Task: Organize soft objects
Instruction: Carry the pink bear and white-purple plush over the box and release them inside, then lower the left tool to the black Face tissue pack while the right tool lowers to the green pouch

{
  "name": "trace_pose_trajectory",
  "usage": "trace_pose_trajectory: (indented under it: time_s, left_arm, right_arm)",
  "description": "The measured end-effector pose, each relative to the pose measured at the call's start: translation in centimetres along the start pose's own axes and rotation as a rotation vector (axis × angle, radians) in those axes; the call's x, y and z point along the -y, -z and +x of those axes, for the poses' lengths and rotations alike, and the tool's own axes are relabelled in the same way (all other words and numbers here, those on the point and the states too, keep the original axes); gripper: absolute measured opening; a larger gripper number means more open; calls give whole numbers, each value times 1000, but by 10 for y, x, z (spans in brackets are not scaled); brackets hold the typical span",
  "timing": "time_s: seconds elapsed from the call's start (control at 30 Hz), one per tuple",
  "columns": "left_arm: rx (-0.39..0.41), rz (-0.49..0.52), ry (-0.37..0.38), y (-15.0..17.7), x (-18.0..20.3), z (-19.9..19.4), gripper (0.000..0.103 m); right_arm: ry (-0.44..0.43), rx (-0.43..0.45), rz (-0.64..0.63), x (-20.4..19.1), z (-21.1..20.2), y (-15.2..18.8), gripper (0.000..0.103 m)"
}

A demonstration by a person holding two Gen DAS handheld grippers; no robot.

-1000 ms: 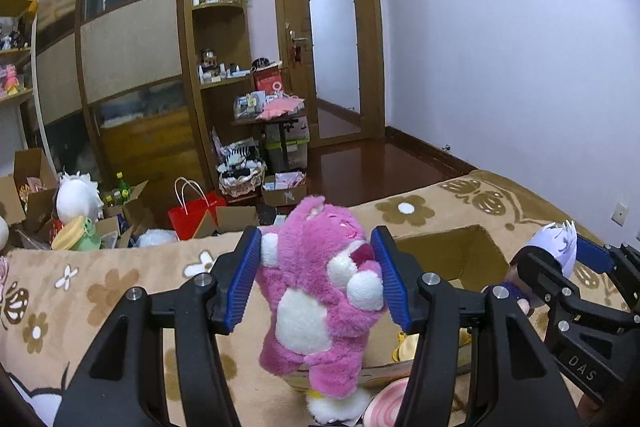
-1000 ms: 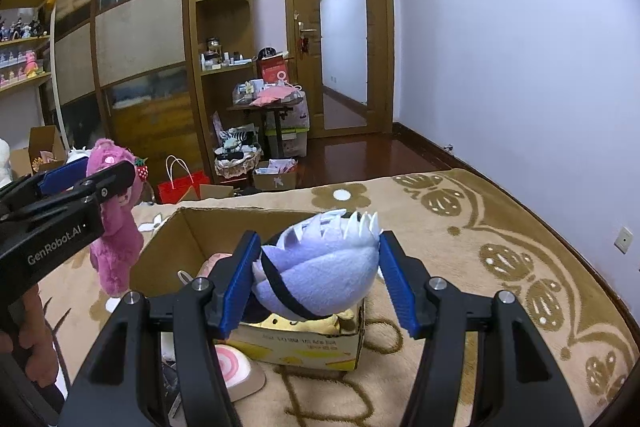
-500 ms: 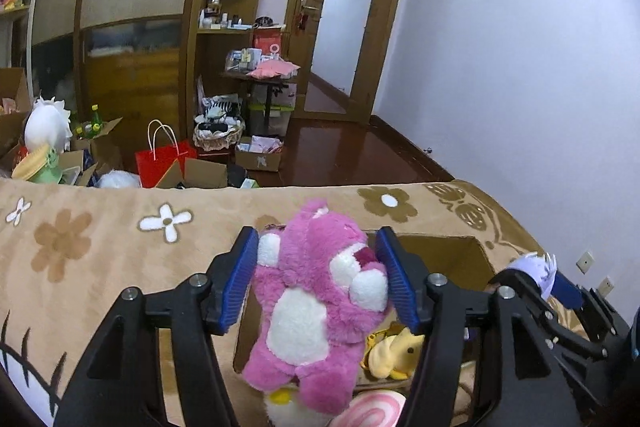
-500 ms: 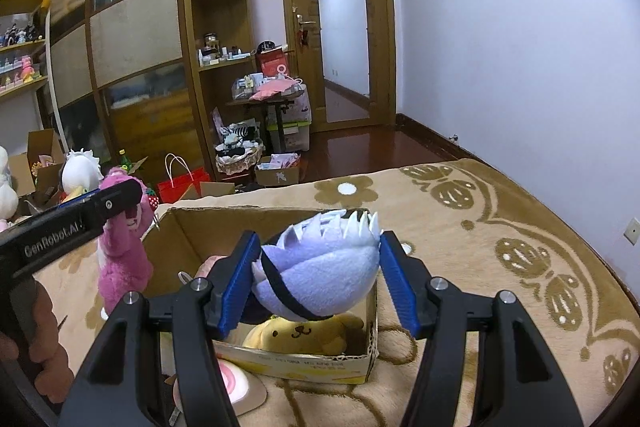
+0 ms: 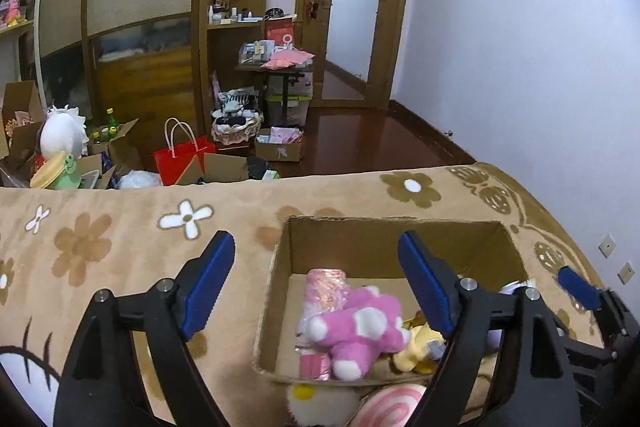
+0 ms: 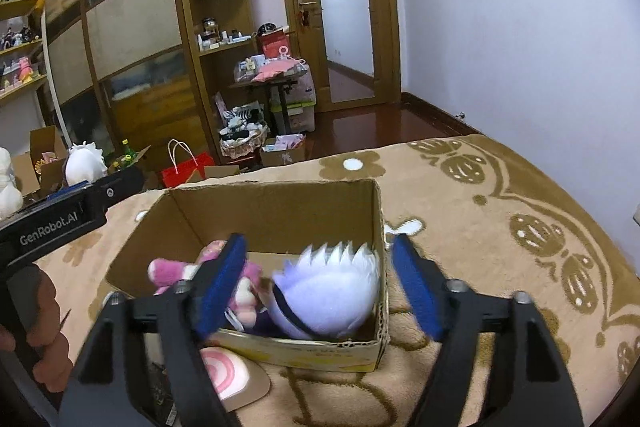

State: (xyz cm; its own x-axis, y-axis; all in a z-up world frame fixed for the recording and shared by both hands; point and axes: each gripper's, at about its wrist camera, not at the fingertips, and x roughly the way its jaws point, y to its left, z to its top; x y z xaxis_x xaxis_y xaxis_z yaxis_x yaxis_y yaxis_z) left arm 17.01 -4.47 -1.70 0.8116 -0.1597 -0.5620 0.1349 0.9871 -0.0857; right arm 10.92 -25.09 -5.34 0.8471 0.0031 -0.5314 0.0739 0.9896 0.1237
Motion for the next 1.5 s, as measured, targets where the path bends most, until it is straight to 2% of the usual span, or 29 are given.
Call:
trace_pose_trajectory:
  time_s: [0.3, 0.5, 0.73, 0.87, 0.93, 1.17, 1.5]
  left_arm:
    - [-24, 61, -47, -7, 0, -25, 83]
    - [-62, 76, -16, -9, 2, -47, 84]
    - [-69, 141, -56, -6, 13, -79, 93]
    - [-86, 156, -73, -1, 15, -91, 96]
    - [-97, 158, -76, 3, 15, -93, 99]
    - [-176, 174, -66, 19, 11, -95, 100]
    - [-271, 142, -51, 40, -7, -81, 100]
  right_arm:
    - [-27, 22, 23, 0, -27, -10, 103]
    - [-24, 39, 47, 0, -52, -16, 103]
    - [-43, 47, 108, 8, -78, -20, 103]
    - [-84, 39, 128, 11, -90, -19, 103]
    - [-84, 30, 125, 10, -95, -17, 103]
    - [-60, -2, 92, 3, -106, -5, 103]
    - [-57, -57, 81, -2, -107, 15, 103]
